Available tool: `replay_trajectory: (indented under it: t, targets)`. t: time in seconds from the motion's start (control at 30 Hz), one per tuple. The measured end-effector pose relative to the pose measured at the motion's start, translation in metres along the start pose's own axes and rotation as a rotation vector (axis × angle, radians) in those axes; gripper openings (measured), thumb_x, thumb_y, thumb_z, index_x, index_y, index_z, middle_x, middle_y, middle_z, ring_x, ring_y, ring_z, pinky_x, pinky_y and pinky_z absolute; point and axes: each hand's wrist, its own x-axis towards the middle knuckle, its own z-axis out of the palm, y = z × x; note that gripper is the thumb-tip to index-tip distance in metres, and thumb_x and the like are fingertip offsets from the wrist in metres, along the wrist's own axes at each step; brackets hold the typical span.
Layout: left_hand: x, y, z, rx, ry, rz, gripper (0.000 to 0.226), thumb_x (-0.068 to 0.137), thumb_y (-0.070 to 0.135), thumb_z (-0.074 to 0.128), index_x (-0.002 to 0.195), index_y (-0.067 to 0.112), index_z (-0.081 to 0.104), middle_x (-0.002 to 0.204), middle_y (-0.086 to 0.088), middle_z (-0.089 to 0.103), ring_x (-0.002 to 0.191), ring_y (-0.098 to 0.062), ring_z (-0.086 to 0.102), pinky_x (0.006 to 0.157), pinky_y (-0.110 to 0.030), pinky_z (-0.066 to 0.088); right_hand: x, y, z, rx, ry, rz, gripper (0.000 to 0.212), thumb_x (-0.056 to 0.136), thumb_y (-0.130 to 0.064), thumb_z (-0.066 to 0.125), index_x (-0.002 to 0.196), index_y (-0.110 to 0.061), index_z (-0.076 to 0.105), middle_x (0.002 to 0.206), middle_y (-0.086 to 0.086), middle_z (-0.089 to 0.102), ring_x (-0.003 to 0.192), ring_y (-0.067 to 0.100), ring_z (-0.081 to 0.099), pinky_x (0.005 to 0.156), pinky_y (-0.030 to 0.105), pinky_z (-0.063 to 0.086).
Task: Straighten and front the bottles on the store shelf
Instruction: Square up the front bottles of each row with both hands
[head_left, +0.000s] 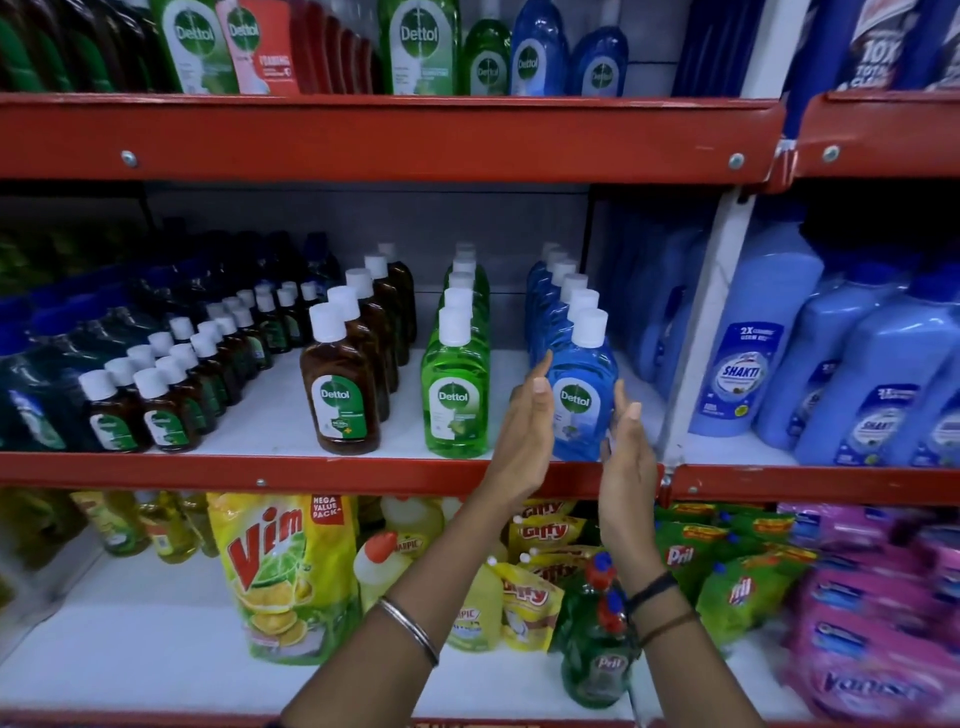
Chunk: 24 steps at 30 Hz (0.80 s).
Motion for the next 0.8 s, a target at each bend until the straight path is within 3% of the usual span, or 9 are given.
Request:
replay_trajectory:
  t: [0.1, 0.2, 0.4, 0.63, 0.8]
  targets:
    - [0.002, -0.006, -0.003, 0.005, 0.013, -0.003, 0.061, 0.078, 0.093, 0.021, 0.133, 0.069, 0.033, 0.149, 0.003, 0.043, 0.140, -0.016, 0.041, 0.114, -0.054, 0.036, 0.010, -0.005, -0.008, 0.055, -0.027, 0.082, 0.060, 0.089, -0.057, 0.029, 0.140, -0.028, 0.042, 0.140, -0.009, 0.049, 0.119, -0.002, 0.050, 0.082, 0.005, 0.046]
    - [0.001, -0.006, -0.004, 0.046, 0.023, 0.003, 0.058, 0.079, 0.092, 0.020, 0.131, 0.070, 0.034, 0.145, 0.002, 0.046, 0.137, -0.017, 0.043, 0.112, -0.054, 0.037, 0.022, -0.009, -0.015, 0.050, -0.050, 0.131, 0.051, 0.096, -0.050, 0.024, 0.136, -0.026, 0.045, 0.127, -0.014, 0.054, 0.107, -0.007, 0.053, 0.082, 0.009, 0.046]
    - [-0.005, 0.003, -0.005, 0.086, 0.021, 0.004, 0.057, 0.077, 0.093, 0.016, 0.127, 0.072, 0.036, 0.142, 0.003, 0.047, 0.134, -0.014, 0.045, 0.109, -0.053, 0.042, 0.036, -0.011, -0.023, 0.032, -0.045, 0.175, 0.051, 0.096, -0.053, 0.024, 0.130, -0.026, 0.053, 0.132, 0.003, 0.057, 0.121, 0.017, 0.053, 0.103, 0.033, 0.042]
    - [-0.008, 0.006, -0.007, 0.093, 0.015, -0.004, 0.058, 0.076, 0.094, 0.014, 0.126, 0.073, 0.036, 0.139, 0.000, 0.049, 0.131, -0.016, 0.048, 0.107, -0.052, 0.044, 0.036, -0.010, -0.024, 0.012, -0.012, 0.183, 0.059, 0.092, -0.058, 0.027, 0.131, -0.023, 0.053, 0.136, 0.004, 0.056, 0.123, 0.020, 0.053, 0.104, 0.037, 0.043]
    - [-0.009, 0.003, -0.006, 0.088, 0.011, 0.017, 0.066, 0.080, 0.091, 0.015, 0.136, 0.063, 0.036, 0.141, 0.001, 0.049, 0.132, -0.015, 0.047, 0.109, -0.050, 0.043, 0.032, -0.012, -0.025, -0.023, -0.038, 0.150, 0.074, 0.076, -0.077, 0.030, 0.129, -0.030, 0.053, 0.133, 0.000, 0.057, 0.121, 0.017, 0.054, 0.098, 0.031, 0.045]
